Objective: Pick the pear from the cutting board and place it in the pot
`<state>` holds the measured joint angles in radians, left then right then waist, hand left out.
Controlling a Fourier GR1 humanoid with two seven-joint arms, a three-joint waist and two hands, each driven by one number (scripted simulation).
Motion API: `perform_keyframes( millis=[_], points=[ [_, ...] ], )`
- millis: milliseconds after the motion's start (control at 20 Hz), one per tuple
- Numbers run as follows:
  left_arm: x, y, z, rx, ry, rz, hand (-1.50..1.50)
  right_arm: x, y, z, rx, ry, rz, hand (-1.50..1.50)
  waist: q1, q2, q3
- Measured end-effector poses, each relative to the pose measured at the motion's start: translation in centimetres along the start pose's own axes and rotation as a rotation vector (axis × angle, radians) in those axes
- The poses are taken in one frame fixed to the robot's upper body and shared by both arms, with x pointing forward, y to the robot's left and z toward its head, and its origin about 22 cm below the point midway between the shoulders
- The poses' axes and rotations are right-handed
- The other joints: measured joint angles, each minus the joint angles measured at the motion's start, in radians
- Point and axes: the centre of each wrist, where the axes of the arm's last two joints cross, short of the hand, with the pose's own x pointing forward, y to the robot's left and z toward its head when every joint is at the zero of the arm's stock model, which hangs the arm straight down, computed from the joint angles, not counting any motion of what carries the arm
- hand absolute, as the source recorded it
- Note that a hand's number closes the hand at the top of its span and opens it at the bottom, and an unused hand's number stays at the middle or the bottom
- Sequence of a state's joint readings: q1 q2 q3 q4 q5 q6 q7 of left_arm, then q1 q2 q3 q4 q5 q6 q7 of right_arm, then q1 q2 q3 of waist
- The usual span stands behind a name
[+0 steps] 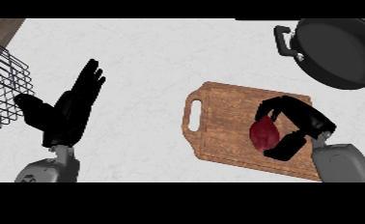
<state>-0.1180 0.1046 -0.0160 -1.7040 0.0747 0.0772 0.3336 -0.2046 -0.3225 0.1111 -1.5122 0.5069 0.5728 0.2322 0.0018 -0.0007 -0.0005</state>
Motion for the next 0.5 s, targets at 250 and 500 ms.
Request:
perform_keyframes(
  millis=[250,500],
  points=[
    [0.3,-0.1,-0.1,-0.001,-0.002,0.0,0.0,-0.2,0.0,-0.1,-0.033,-0.034,0.0,1.5,-0.001,0.0,0.0],
    [0.3,-0.3,-0.2,0.009,-0.006,0.002,0.0,-5.8,-4.5,3.0,-0.187,0.229,0.009,1.5,-0.012,0.003,0.001]
  ],
)
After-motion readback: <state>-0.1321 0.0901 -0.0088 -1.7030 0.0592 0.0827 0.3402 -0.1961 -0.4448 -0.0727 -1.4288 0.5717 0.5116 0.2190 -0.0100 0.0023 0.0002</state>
